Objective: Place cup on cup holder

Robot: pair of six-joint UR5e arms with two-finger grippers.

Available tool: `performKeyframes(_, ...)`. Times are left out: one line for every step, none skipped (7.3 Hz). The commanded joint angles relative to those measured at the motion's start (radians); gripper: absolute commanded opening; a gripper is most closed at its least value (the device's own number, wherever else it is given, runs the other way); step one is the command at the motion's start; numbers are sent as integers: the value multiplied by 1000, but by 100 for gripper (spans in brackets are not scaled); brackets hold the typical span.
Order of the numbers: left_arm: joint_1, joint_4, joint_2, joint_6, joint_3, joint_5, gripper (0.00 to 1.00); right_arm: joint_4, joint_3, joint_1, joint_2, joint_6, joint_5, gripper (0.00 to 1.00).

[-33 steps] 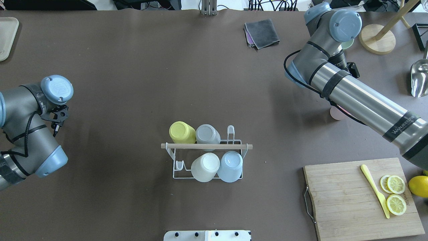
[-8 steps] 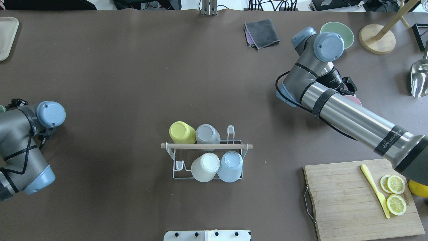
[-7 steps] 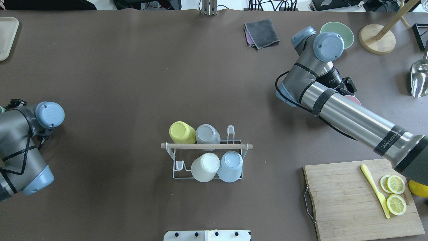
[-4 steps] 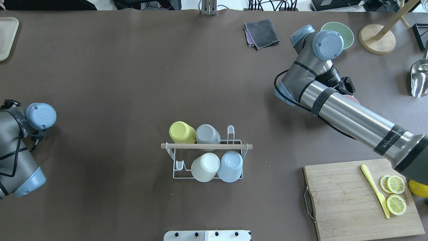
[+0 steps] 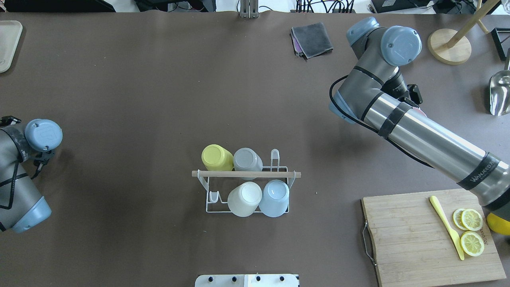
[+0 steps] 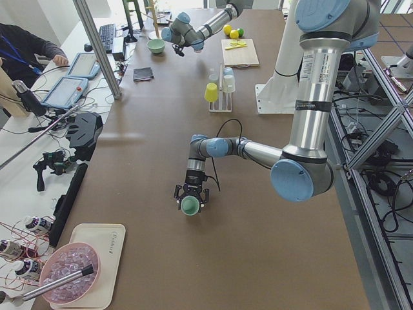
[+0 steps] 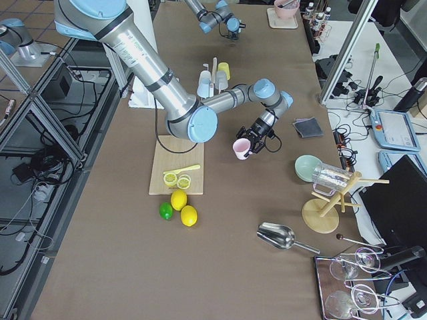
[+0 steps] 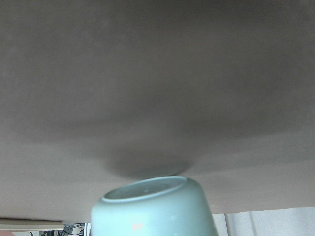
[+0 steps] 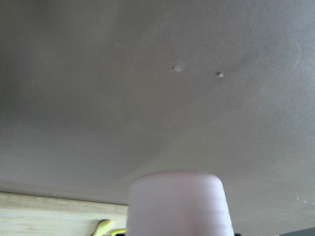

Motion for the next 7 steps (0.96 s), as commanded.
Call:
performKeyframes(-20, 1, 1, 45, -34, 0, 24, 108, 179, 13, -89, 72, 28, 58)
performKeyframes(-71, 1, 0, 135, -68, -5, 24, 159, 213, 47, -109, 73, 71, 59)
performKeyframes(-112, 1, -12, 188, -91, -12, 24, 257, 267, 61, -159, 88, 84, 60)
performKeyframes(-119, 1, -8, 191, -124, -12, 25, 382, 289, 61, -191, 185, 105, 60)
performKeyframes(-122, 6, -9, 193, -166, -11, 24, 476, 290, 62, -198, 248, 139, 60)
performKeyframes(-134, 24, -11, 193, -225, -12, 25, 520, 290, 70, -210, 269, 142, 60)
performKeyframes(-149, 26, -8, 185, -272, -14, 40, 576, 292, 76, -224, 293, 142, 60)
